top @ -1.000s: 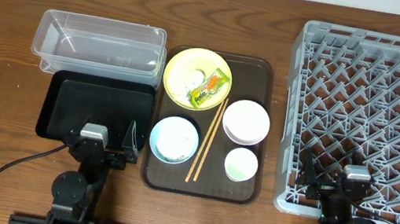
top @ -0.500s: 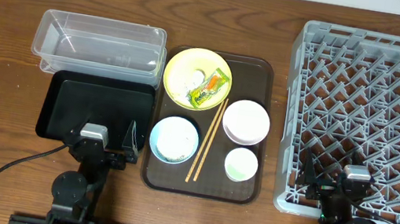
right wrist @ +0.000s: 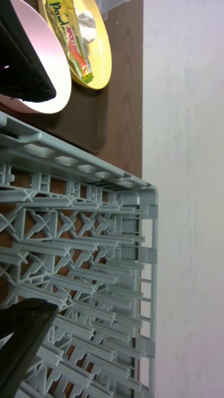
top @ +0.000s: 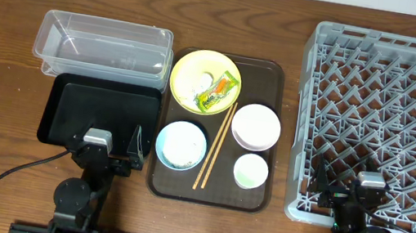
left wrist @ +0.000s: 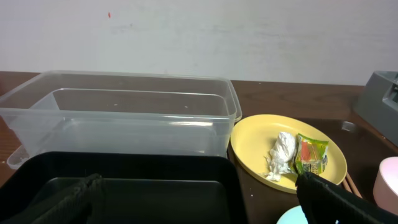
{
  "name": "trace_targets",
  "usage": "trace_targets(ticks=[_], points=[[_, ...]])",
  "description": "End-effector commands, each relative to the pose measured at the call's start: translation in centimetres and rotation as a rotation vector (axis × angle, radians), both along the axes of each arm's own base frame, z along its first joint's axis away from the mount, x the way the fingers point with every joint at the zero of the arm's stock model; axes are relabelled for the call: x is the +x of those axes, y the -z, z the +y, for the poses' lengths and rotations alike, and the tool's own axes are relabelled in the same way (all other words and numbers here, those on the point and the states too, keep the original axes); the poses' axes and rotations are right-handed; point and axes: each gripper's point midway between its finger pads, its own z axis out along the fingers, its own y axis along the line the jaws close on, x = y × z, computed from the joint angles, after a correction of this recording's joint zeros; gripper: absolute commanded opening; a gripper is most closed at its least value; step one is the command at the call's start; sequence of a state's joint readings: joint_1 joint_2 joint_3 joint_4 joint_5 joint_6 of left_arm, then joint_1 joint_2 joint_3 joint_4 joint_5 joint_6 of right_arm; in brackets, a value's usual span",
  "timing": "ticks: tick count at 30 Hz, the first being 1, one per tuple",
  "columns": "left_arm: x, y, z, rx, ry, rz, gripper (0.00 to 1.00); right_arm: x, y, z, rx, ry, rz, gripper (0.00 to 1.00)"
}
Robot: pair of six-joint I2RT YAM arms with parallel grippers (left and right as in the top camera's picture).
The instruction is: Sort waste into correct bins and load items into the dishwasher rack
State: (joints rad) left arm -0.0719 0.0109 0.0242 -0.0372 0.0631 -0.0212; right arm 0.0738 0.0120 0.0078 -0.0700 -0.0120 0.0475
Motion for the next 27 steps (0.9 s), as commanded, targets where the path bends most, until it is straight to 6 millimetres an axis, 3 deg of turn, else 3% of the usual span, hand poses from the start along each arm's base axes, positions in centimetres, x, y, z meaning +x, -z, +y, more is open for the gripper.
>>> trace_targets(ticks=[1,16,27], points=[[-0.03,1.59,0.22,0.021,-0.008,0.043,1.0,0.01,0.08,-0.23,-0.01,0.006,0.0,0.99],[-0.03,1.59,0.22,0.019,-0.008,0.043,1.0,0.01,0.06,-0.23,0.071,0.012,0.006,0.99],[-0.05,2.01,0.16,-0.121,-0.03,0.149,1.0,-0.27,0.0,-0.61,0.064,0.036,0.078,0.99]])
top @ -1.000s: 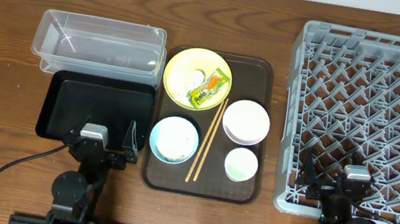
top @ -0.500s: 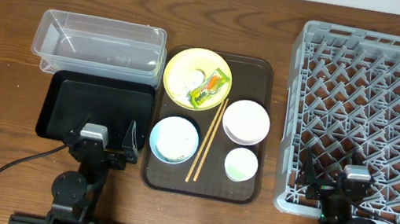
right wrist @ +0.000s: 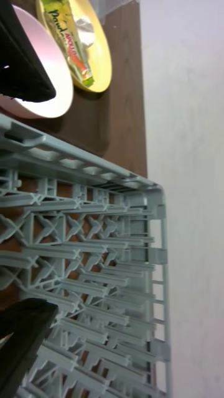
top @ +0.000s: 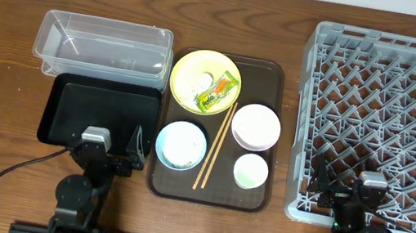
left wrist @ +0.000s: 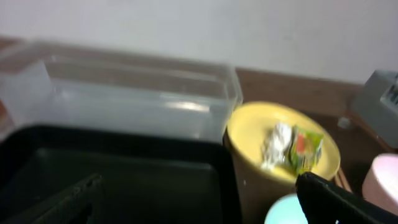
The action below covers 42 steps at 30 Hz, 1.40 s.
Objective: Sort waste into correct bins and load items into the dishwasher rack
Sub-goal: 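Reach the left gripper to the yellow plate and grasp the tissue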
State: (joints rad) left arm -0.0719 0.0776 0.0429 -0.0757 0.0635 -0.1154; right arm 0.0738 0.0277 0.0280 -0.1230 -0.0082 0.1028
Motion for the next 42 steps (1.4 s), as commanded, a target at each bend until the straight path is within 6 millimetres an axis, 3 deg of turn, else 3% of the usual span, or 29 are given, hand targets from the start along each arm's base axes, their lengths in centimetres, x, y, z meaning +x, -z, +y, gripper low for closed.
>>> trace_targets(ticks=[1,7,12,17,25,29,34,39,42], points=[[-0.1,0.2,0.2,-0.033,-0.015,0.075,1.0,-0.2,-0.6,-0.7,0.01,0.038,0.049,0.99],[0.6,-2.5,0.1,-0.023,-0.018,0.194,1.0,0.3,-2.3,-1.9,-0.013,0.104,0.158,0.99],[2.5,-4.3,-0.7,-0.024,0.02,0.355,1.0,1.8,-3.7,-1.8,-0.031,0.106,0.313,0.99],[4.1,-4.6,-1.9,-0.039,0.069,0.572,1.0,3.1,-4.0,-1.7,-0.053,0.101,0.524,0.99],[4.1,-4.0,-2.0,-0.035,0.064,0.877,1.0,4.7,-3.4,-1.6,-0.076,0.1,0.728,0.99],[4.9,-4.1,-2.2,-0.048,0.067,0.859,1.0,5.0,-2.9,-1.3,-0.07,0.085,0.748,0.99],[8.0,-6.5,-4.0,-0.031,0.172,0.69,0.98,4.9,-3.1,-1.3,-0.07,0.086,0.741,0.99],[12.0,-8.7,-6.9,0.035,0.269,0.5,0.98,5.0,-3.2,-1.3,-0.069,0.086,0.738,0.99],[14.0,-8.0,-9.1,0.056,0.319,0.463,0.98,5.0,-3.1,-1.3,-0.07,0.085,0.739,0.99]])
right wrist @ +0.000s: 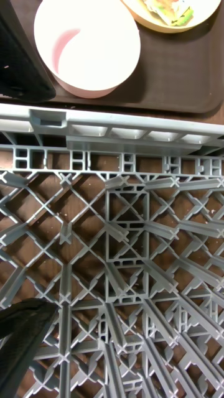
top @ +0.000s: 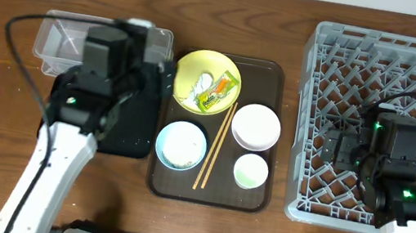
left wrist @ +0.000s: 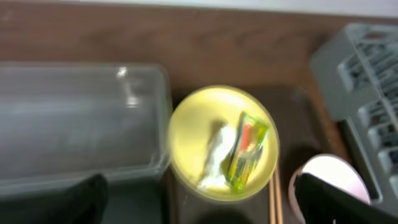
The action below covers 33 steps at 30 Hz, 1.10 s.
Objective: Sort waste into correct bins and load items into the dishwasher rack
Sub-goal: 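Reach the left gripper to the yellow plate and grasp the tissue, then carry the tissue with the left gripper and drop it into the clear bin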
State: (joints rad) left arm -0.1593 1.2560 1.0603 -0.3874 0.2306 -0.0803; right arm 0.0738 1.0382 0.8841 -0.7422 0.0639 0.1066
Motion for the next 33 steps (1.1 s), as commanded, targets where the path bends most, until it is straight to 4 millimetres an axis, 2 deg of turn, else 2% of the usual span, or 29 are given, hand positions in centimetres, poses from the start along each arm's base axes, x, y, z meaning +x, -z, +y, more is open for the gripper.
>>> trace_targets(ticks=[1,5,11,14,21,28,33], points=[[1.7,1.4,-2.6,0.023,0.086,-0.006,0.98,0.3,-1.1,-0.4,0.011,0.023,-0.03,0.99],[2.8,5.8,-5.2,0.039,0.142,0.077,0.97,0.3,-1.1,-0.4,0.011,0.023,-0.028,0.99],[3.1,12.6,-8.2,0.072,0.207,0.207,0.89,0.3,-1.1,-0.4,0.011,0.023,-0.029,0.99],[3.7,14.4,-8.4,0.089,0.2,0.218,0.86,0.2,-1.0,-0.4,0.01,0.023,-0.025,0.99],[6.1,15.8,-8.2,0.115,0.158,0.159,0.82,0.1,-1.0,-0.4,0.01,0.023,-0.02,0.99],[7.2,17.0,-8.6,0.11,0.156,0.134,0.82,-0.1,-0.8,-0.3,0.012,0.021,-0.008,0.99],[7.9,17.9,-8.8,0.107,0.155,0.119,0.73,-0.1,-0.8,-0.3,0.012,0.021,-0.008,0.99]])
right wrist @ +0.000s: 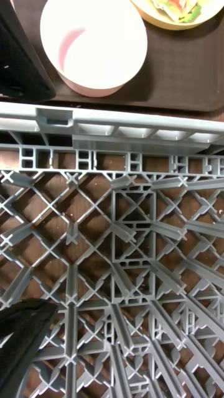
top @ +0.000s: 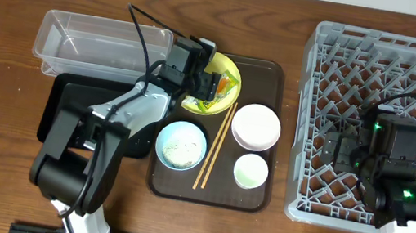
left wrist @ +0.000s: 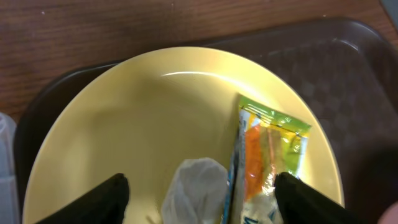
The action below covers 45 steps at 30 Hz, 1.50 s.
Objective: Sort waste into correct bins and load items into the dishwasher rack
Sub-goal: 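Carry the tissue with the left gripper and drop it into the clear bin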
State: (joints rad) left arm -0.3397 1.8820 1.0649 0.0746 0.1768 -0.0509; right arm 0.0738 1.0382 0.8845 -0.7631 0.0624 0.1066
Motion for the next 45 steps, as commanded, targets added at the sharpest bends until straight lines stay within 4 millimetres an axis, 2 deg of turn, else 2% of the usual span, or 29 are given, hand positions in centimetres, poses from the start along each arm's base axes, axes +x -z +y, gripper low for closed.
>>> trace_targets(ticks=[1,8,12,17,21,25,31,34,36,40,41,43,45], points=[[0.9,0.2,0.0,0.009,-0.004,-0.024,0.68,0.3,-1.1,-0.3,0.012,0.022,-0.028,0.99],[0.9,1.3,0.0,0.013,-0.004,-0.01,0.47,0.3,-1.1,-0.3,0.012,0.022,-0.026,0.99],[0.8,1.6,0.0,0.016,-0.003,0.0,0.38,0.3,-1.0,-0.3,0.011,0.022,-0.026,0.99],[0.9,1.1,0.0,0.013,-0.003,-0.01,0.15,0.3,-1.0,-0.3,0.011,0.022,-0.026,0.99],[1.2,-1.2,-0.1,-0.003,-0.004,-0.058,0.11,0.3,-1.0,-0.3,0.011,0.022,-0.026,0.99],[1.8,-5.7,1.0,0.009,-0.055,-0.159,0.08,0.3,-1.0,-0.4,0.011,0.022,-0.026,0.99],[1.8,-12.6,4.2,0.055,-0.182,-0.304,0.08,0.3,-1.0,-0.3,0.011,0.022,-0.026,0.99],[1.9,-14.6,6.6,0.07,-0.249,-0.343,0.08,0.3,-1.0,-0.4,0.011,0.022,-0.026,0.99],[2.0,-15.1,8.2,0.079,-0.286,-0.348,0.08,0.3,-1.0,-0.4,0.011,0.022,-0.026,0.99],[2.2,-14.4,11.9,0.103,-0.36,-0.314,0.09,0.2,-1.0,-0.4,0.011,0.022,-0.025,0.99],[2.2,-14.1,12.8,0.111,-0.377,-0.301,0.14,0.2,-1.0,-0.4,0.011,0.022,-0.025,0.99],[2.0,-13.6,14.0,0.121,-0.401,-0.278,0.33,0.2,-1.0,-0.3,0.011,0.022,-0.025,0.99],[1.9,-13.5,14.3,0.121,-0.404,-0.27,0.49,0.3,-1.0,-0.3,0.011,0.022,-0.026,0.99]])
